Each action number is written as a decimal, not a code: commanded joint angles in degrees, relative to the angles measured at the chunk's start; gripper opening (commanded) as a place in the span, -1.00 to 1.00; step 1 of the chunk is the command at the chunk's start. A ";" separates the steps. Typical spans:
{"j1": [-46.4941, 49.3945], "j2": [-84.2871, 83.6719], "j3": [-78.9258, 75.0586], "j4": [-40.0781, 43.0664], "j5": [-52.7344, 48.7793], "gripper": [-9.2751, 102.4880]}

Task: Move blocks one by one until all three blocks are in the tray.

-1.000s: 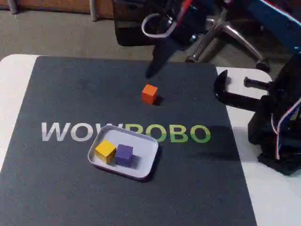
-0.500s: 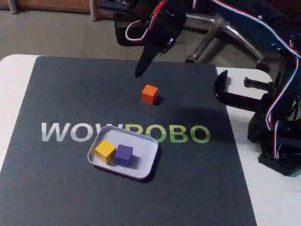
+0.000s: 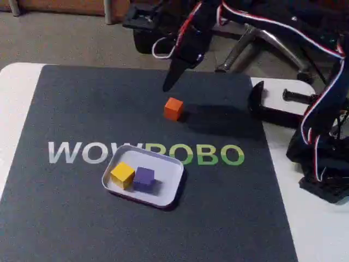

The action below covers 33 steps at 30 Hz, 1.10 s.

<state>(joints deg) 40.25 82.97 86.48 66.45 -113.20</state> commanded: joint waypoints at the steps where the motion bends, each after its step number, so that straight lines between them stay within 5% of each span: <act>1: 0.62 6.77 4.75 -3.16 -2.81 -0.47; 19: 1.14 25.66 34.98 -17.58 -11.69 -0.48; 33: -4.13 22.24 36.04 -19.51 3.16 -0.51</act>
<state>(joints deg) 36.12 106.00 125.95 47.64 -112.32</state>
